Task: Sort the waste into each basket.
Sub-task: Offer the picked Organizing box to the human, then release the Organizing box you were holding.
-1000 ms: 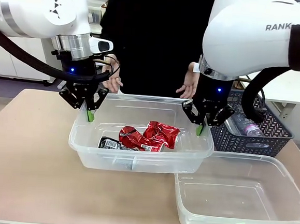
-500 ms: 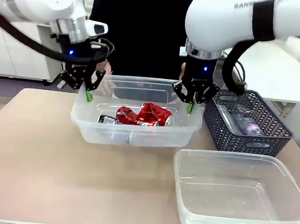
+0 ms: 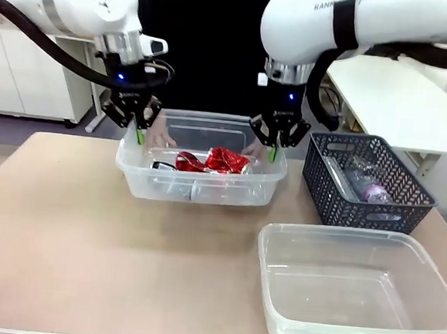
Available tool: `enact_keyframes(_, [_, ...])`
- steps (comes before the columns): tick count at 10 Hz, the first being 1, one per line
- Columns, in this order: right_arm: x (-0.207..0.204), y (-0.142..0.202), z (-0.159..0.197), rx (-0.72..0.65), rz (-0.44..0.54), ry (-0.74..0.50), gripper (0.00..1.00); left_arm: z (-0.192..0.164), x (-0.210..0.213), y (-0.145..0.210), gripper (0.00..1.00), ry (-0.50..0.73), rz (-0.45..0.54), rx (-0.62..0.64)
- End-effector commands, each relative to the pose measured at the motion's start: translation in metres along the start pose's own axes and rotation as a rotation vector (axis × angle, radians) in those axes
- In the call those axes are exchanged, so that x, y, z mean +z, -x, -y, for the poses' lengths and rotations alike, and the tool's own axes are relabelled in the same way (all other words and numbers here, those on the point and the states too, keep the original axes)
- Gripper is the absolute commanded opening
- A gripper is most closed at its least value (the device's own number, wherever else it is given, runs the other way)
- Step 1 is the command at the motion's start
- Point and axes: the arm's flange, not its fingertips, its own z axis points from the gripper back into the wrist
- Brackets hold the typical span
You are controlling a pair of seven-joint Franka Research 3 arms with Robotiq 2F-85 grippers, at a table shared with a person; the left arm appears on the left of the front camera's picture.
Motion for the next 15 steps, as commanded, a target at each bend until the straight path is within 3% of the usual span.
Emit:
enact_keyframes(1, [0.003, 0.001, -0.002, 0.005, 0.013, -0.001, 0.05, -0.002, 0.004, 0.006, 0.04, -0.002, 0.009, 0.002])
enact_keyframes(9, [0.003, 0.001, -0.002, 0.005, 0.013, -0.001, 0.05, -0.002, 0.004, 0.006, 0.04, -0.002, 0.009, 0.002])
enact_keyframes(10, [0.0, -0.002, 0.002, -0.006, 0.002, 0.003, 0.31, -0.003, 0.001, 0.001, 0.25, -0.004, -0.009, 0.0])
enact_keyframes(11, [0.008, 0.015, 0.021, -0.038, 0.045, -0.024, 0.55, -0.001, 0.005, 0.003, 0.61, -0.009, -0.002, -0.012])
enact_keyframes(12, [0.014, 0.029, 0.036, -0.056, 0.075, -0.051, 0.84, 0.001, 0.009, 0.007, 0.82, -0.008, 0.009, -0.019])
enact_keyframes(13, [0.019, 0.04, 0.047, -0.06, 0.102, -0.099, 1.0, -0.001, 0.014, 0.012, 1.0, -0.006, 0.025, -0.022])
enact_keyframes(15, [0.026, 0.051, 0.068, -0.08, 0.161, -0.238, 1.0, -0.011, 0.026, 0.033, 1.0, 0.021, 0.082, -0.027])
